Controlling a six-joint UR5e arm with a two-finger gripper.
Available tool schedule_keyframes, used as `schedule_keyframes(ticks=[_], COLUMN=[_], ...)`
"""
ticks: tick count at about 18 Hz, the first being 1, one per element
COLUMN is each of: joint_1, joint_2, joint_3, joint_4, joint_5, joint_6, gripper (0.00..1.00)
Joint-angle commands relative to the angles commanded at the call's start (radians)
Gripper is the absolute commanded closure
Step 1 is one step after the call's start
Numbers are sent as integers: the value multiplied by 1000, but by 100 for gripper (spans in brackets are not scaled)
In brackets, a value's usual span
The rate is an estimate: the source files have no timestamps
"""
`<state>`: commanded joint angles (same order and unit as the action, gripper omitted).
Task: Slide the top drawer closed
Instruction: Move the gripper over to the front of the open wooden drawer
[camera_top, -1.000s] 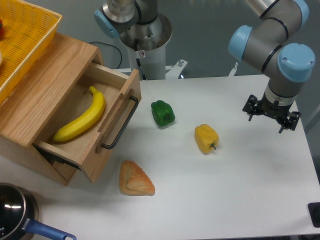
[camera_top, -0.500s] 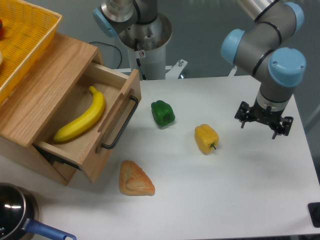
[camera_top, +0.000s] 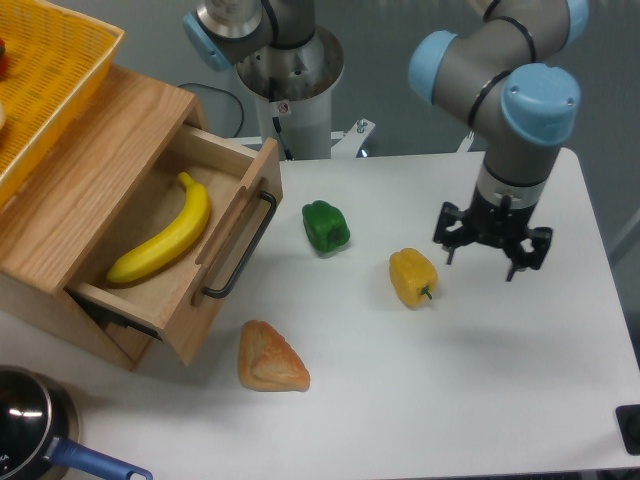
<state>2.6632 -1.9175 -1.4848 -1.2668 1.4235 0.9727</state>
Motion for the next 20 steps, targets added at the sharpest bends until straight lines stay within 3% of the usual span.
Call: schedule_keyframes(ticks=[3, 6, 9, 12, 20], joint_1=[-43, -87, -112, -117, -126], joint_2=[2, 5, 18, 21, 50], joint_3=[-14, -12, -14, -14, -14], joint_4=[-46, -86, -103, -112, -181], joint_5=[0, -14, -76, -139, -175], joint_6=[-8, -43, -94, -103, -120], gripper=[64, 71, 91, 92, 97])
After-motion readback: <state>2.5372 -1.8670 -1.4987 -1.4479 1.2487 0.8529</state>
